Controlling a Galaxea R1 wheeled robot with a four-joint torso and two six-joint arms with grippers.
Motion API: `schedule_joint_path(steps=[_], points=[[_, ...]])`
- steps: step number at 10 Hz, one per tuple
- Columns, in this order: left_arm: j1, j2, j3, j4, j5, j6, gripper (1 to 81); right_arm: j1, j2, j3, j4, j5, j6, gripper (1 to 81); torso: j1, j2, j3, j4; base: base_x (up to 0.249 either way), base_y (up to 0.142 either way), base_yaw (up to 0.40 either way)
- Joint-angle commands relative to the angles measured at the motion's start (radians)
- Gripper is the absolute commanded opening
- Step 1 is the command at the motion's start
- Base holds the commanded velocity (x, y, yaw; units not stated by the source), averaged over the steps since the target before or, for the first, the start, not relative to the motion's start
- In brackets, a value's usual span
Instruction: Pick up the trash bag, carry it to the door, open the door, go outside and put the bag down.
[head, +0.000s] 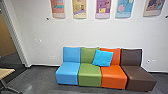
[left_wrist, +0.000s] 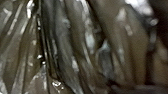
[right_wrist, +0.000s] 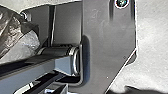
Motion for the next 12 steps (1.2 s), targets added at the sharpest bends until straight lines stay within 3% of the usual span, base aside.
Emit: schedule_joint_path(steps=[1, 6, 12], points=[[-0.046, 0.000, 0.001, 0.001, 0.091, 0.016, 1.0, 0.041, 0.003, 0.000, -0.005, -0.062, -0.001, 81.1, 0.000, 0.000, 0.000, 0.000, 0.000, 0.000, 0.080], [-0.046, -0.002, 0.002, -0.004, 0.097, 0.014, 1.0, 0.040, 0.002, -0.012, -0.006, -0.062, -0.002, 81.1, 0.000, 0.000, 0.000, 0.000, 0.000, 0.000, -0.007], [-0.046, 0.000, 0.002, -0.012, 0.099, 0.014, 1.0, 0.041, 0.003, -0.018, -0.015, -0.062, -0.002, 81.1, 0.000, 0.000, 0.000, 0.000, 0.000, 0.000, -0.299]])
